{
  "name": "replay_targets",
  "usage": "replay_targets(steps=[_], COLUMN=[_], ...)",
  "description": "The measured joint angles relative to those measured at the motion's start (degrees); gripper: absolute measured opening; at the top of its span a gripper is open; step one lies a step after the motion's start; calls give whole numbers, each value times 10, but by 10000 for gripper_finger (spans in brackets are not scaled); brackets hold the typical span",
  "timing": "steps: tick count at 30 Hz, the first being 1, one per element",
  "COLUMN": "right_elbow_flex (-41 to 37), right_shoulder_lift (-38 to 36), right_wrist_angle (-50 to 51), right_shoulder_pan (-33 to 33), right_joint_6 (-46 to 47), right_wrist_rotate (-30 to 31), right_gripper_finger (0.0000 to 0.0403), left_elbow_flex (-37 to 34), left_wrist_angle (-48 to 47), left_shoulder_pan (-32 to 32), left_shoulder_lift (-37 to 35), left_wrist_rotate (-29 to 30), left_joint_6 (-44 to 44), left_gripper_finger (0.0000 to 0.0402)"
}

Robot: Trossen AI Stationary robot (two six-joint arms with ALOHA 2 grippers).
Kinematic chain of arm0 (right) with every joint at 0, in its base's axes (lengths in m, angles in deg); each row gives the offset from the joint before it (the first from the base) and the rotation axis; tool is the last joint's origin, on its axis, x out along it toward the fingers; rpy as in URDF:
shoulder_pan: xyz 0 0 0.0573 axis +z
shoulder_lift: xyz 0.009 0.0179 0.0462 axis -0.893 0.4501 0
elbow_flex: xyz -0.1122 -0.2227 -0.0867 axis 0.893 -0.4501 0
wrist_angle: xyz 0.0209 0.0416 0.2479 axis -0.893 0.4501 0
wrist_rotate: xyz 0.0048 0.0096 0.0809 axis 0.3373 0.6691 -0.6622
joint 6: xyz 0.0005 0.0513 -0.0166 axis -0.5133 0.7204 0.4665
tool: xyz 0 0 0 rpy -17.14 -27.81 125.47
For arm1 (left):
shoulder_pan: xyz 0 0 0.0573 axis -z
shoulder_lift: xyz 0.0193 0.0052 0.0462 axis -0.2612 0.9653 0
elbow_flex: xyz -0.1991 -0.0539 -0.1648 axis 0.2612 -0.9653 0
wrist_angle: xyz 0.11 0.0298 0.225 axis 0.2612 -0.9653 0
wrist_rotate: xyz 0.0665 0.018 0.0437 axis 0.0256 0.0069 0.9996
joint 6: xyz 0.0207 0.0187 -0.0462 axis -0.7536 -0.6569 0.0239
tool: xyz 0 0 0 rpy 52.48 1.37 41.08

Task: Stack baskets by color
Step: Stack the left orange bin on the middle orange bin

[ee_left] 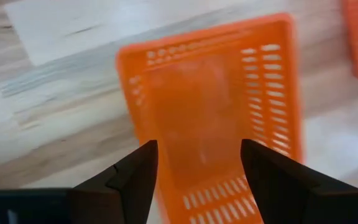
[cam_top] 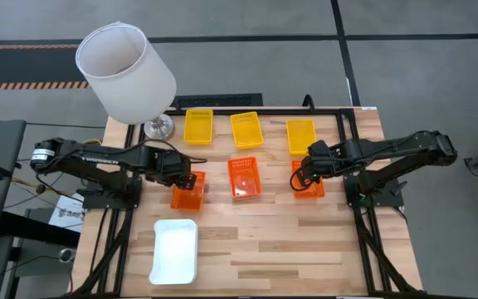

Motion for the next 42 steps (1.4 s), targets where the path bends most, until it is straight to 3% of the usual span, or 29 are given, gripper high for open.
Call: replay_targets(steps=[10, 17, 26, 31, 35, 42], right_elbow_flex=[0, 0, 0, 0, 0, 0], right_shoulder_lift=[0, 0, 0, 0, 0, 0], right_wrist_angle=[-2, -4, -4, -3, -3, -3], right_shoulder_pan=[0, 0, 0, 0, 0, 0], right_joint_6=[-4, -10, -11, -11, -11, -17], right_wrist_rotate=[0, 0, 0, 0, 0, 0], right_gripper_finger=[170, 170, 170, 170, 170, 170], left_elbow_flex=[37, 19, -56, -76, -107, -118], left_wrist_angle=[-134, -121, -22, -20, 1, 23], left_shoulder_pan=[0, -1, -1, -1, -1, -1], left_shoulder_lift=[-3, -2, -2, -1, 0, 0], left_wrist_rotate=[72, 86, 38, 27, -2, -19], left_joint_6=[4, 2, 8, 10, 23, 28], left_gripper_finger=[217, 217, 217, 214, 183, 78])
